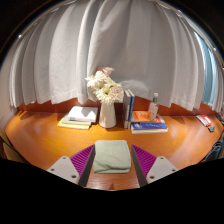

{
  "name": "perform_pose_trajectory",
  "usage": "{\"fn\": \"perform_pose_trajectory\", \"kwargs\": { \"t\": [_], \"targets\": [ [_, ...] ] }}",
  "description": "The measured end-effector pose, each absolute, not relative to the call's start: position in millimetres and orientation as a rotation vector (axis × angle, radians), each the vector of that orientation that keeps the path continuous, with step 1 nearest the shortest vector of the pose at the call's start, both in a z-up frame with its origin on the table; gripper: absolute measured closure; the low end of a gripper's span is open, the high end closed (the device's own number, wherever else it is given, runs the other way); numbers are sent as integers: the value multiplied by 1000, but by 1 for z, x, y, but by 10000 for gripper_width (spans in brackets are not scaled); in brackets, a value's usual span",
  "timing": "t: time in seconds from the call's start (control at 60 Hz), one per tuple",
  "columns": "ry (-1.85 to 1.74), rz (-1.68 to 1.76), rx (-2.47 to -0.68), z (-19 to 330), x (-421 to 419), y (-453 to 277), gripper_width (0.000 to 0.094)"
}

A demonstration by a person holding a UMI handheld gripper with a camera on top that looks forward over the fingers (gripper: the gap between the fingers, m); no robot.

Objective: Fold towel

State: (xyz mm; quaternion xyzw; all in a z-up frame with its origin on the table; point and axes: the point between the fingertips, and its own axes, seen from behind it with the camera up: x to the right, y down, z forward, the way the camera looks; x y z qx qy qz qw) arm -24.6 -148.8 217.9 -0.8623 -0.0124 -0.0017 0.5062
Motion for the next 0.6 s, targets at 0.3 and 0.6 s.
{"fn": "perform_pose_trajectory", "kwargs": {
  "t": [0.3,0.6],
  "targets": [
    [-32,-41,-2069,234,-38,-204,225],
    [-1,-35,-2049,244,-46,-225,225]
  ]
}}
